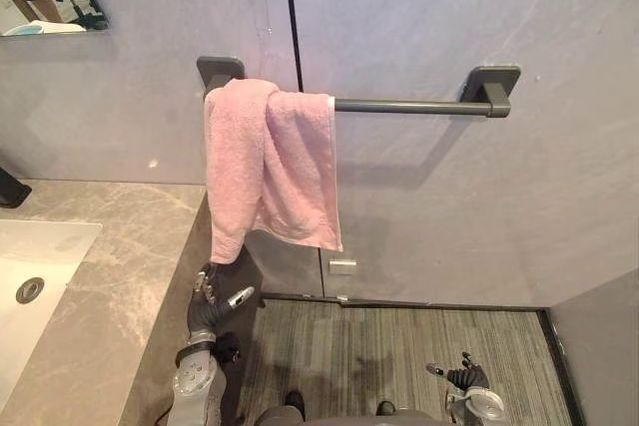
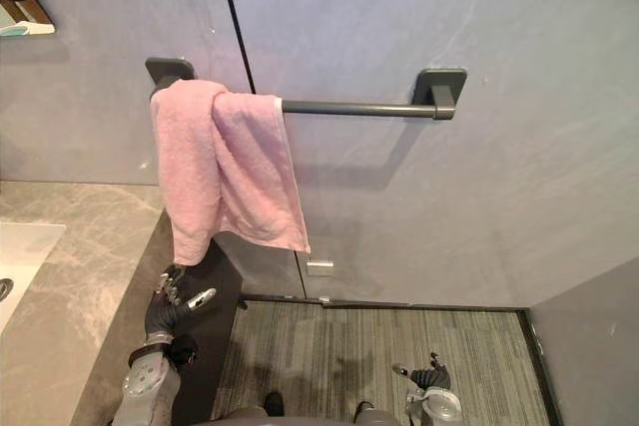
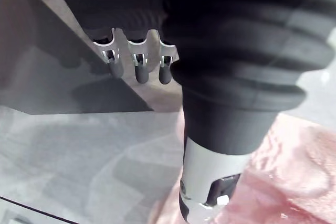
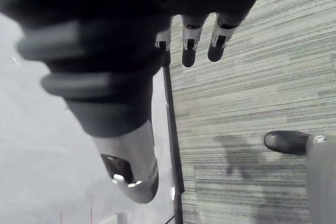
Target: Organize washtable
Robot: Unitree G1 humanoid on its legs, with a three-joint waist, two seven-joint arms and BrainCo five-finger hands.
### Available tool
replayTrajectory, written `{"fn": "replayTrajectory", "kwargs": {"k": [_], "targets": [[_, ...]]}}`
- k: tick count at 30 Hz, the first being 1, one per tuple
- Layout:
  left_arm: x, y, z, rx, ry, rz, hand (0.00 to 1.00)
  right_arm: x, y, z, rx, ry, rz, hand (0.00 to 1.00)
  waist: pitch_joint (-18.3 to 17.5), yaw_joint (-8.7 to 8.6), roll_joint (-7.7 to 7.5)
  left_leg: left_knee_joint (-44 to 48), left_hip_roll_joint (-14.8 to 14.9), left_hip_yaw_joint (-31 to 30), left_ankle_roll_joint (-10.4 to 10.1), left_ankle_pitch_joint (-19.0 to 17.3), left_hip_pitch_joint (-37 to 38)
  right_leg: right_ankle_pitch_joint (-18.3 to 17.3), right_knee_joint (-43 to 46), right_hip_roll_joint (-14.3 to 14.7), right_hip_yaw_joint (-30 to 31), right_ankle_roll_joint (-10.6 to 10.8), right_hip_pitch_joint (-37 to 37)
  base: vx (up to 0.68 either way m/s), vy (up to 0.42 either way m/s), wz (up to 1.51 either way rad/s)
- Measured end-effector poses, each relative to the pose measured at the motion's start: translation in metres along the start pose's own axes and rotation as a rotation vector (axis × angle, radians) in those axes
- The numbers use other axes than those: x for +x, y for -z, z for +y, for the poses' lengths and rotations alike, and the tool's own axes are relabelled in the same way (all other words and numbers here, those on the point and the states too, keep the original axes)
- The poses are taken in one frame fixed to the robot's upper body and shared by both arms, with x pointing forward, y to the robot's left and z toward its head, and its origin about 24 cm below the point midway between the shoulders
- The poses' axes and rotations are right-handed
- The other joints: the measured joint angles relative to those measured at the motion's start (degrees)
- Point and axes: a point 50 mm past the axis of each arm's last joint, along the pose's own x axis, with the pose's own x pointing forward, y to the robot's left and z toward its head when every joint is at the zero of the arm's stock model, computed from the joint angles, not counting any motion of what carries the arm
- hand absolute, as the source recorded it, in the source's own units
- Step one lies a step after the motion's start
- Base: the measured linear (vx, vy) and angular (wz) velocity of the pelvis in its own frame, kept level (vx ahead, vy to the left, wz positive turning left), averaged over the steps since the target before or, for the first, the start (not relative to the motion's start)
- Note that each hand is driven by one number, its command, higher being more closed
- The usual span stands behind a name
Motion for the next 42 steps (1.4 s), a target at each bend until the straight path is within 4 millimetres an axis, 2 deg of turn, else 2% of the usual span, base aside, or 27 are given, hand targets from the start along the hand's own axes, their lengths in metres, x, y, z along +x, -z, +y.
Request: {"fn": "replayTrajectory", "kwargs": {"k": [8, 12, 15, 22, 31, 35, 42], "targets": [[0.003, -0.032, -0.001, 0.067, -0.023, -0.165, 0.00, -0.004, 0.006, 0.007, -0.061, -0.034, 0.003, 0.00, -1.75, -0.30, -0.03, -1.13, -0.27, 0.24, 0.10, -0.04, 1.52, 0.05, -0.31, -0.17, 1.46, -0.06, 0.71, -0.02, 0.010, -0.03], [0.006, -0.040, 0.004, 0.111, -0.035, -0.202, 0.00, -0.005, 0.012, 0.004, -0.072, -0.030, 0.017, 0.00, -2.57, -0.46, 0.45, -1.60, -0.27, 0.34, 0.18, 0.09, 1.59, 0.21, -0.56, -0.09, 1.87, 0.05, 0.19, -0.05, -0.002, -0.04], [0.009, -0.046, 0.007, 0.151, -0.033, -0.229, 0.00, -0.004, 0.010, 0.001, -0.114, -0.030, 0.005, 0.00, -2.92, -0.49, 0.79, -1.84, -0.25, 0.70, 0.17, 0.12, 1.61, 0.39, -0.82, 0.03, 2.46, 0.18, -0.14, -0.02, -0.004, -0.09], [0.027, -0.076, 0.013, 0.228, 0.004, -0.341, 0.00, -0.002, 0.004, 0.000, -0.157, -0.042, -0.016, 0.00, -3.04, -0.61, 0.55, -2.98, -0.35, 1.52, 0.18, 0.15, 2.63, 1.77, -3.81, 0.29, 3.01, 0.16, 1.38, 0.02, 0.004, -0.06], [0.042, -0.082, 0.020, 0.295, 0.030, -0.339, 0.00, 0.001, -0.006, 0.002, -0.217, -0.058, -0.052, 0.00, -2.94, -0.98, 0.02, -3.75, -0.54, 2.52, 0.22, 0.12, 3.42, 2.88, -5.43, 0.32, 4.31, -0.16, 2.07, 0.01, 0.006, -0.08], [0.044, -0.081, 0.023, 0.315, 0.028, -0.327, 0.00, 0.002, -0.008, 0.004, -0.227, -0.061, -0.060, 0.00, -2.95, -2.08, -0.03, -3.74, -0.56, 2.58, 0.24, 0.14, 3.44, 3.16, -5.58, 0.29, 4.45, -0.06, 1.92, -0.05, -0.005, -0.02], [0.046, -0.074, 0.002, 0.327, 0.133, -0.303, 0.00, 0.001, -0.008, 0.003, -0.228, -0.061, -0.059, 0.00, -2.94, -2.24, -0.05, -3.94, -0.55, 2.69, 0.35, 0.25, 3.44, 3.48, -6.19, 0.37, 4.81, 0.32, 1.77, -0.04, -0.011, -0.02]]}}
